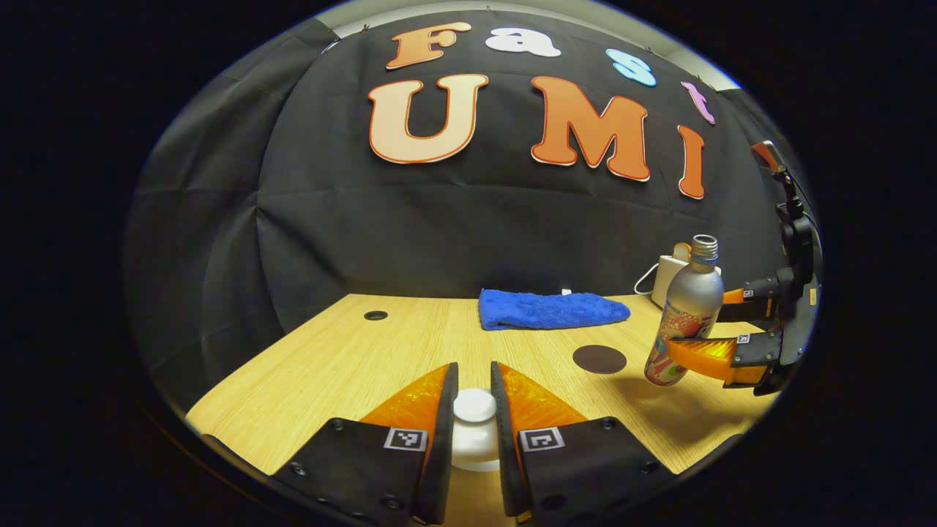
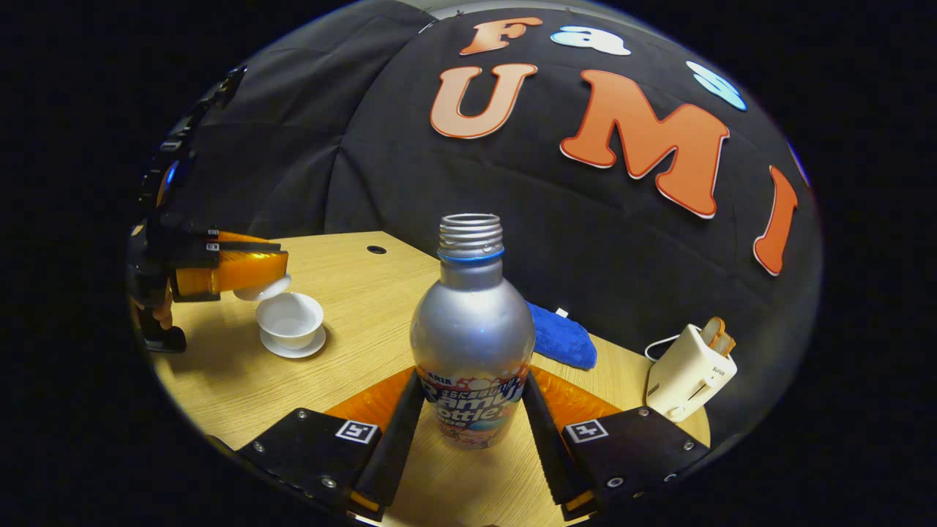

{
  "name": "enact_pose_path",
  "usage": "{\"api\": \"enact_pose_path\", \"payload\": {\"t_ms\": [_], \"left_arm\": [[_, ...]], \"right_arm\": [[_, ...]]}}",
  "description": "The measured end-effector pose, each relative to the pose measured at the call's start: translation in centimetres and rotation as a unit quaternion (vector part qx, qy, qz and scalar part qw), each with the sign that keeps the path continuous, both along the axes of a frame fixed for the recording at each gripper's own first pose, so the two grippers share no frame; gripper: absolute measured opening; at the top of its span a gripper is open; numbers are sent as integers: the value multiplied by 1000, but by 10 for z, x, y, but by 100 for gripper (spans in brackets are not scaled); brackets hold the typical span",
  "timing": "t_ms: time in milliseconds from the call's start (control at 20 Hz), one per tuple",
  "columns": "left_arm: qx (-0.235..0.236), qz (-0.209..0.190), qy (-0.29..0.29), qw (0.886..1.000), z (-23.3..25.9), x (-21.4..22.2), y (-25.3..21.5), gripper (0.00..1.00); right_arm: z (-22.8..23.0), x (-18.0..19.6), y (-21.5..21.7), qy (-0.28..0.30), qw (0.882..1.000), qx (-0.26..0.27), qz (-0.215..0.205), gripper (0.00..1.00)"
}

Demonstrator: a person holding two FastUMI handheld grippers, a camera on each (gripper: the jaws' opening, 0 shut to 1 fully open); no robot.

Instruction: Open the teacup lid with one hand, grasp the water bottle and pour water into the teacup with the other hand; after pouring, place the water bottle on the coaster and then close the teacup lid.

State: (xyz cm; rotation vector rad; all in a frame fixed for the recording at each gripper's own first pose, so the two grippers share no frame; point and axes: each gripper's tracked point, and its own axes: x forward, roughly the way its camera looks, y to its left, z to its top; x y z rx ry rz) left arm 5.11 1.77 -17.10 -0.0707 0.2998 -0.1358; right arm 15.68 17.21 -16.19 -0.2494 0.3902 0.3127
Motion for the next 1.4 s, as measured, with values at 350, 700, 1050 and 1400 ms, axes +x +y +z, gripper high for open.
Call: {"api": "enact_pose_path", "payload": {"t_ms": [350, 700, 1050, 1400], "left_arm": [[0, 4, 24, 1000, -30, 13, -7, 32], [4, 2, 31, 1000, -41, 16, -14, 33], [19, 3, 32, 999, -42, 14, -14, 35], [13, 7, 12, 1000, -27, 10, -15, 52]], "right_arm": [[-10, 1, 3, 29, 998, 58, -16, 78], [-13, 2, 4, 39, 995, 88, -27, 78], [-16, 0, 8, 48, 990, 128, -26, 78], [-22, -4, 15, 57, 986, 157, -25, 78]]}}
